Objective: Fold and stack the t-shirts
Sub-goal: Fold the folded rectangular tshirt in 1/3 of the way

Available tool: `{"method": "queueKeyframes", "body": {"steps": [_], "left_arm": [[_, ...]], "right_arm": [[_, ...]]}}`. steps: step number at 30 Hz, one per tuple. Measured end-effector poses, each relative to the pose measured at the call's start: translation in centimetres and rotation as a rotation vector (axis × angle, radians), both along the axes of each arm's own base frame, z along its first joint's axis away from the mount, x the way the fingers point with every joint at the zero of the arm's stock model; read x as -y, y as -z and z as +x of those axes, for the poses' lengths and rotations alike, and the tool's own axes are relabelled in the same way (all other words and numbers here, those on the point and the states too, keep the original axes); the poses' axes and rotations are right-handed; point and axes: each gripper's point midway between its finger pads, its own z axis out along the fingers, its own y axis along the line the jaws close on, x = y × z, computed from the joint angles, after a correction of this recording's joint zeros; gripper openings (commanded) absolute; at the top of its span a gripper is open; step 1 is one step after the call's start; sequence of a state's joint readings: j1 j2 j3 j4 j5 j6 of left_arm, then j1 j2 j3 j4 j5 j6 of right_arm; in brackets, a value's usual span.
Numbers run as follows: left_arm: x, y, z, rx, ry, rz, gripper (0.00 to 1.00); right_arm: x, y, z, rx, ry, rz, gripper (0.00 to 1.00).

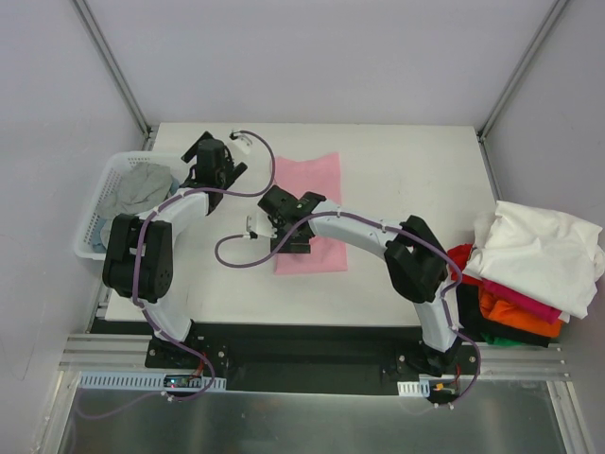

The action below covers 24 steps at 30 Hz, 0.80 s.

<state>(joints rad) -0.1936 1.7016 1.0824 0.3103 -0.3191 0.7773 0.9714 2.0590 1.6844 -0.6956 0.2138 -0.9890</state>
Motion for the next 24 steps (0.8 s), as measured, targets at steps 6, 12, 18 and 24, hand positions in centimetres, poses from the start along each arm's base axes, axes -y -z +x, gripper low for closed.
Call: {"method": "queueKeyframes", "body": {"steps": [6,12,18,24], "left_arm": [[-0.4,0.1,0.0,-0.001,-0.009,0.000,0.99],[-0.6,0.3,-0.1,-0.002,-0.012,0.000,0.99],[-0.7,0.8,-0.4,-0.013,-0.012,0.002,0.99],[-0.7,0.9,-0.4,-0.010,-0.012,0.001,0.99]], "right_arm": [[0.1,0.1,-0.5,-0.010,0.002,-0.007,0.70],[0.0,0.2,-0.6,-0.012,0.003,-0.006,0.68],[-0.3,0.3,-1.0,-0.022,-0.004,-0.003,0.67],[-0.4,1.2,-1.3,-0.036,-0.009,-0.019,0.56]]}}
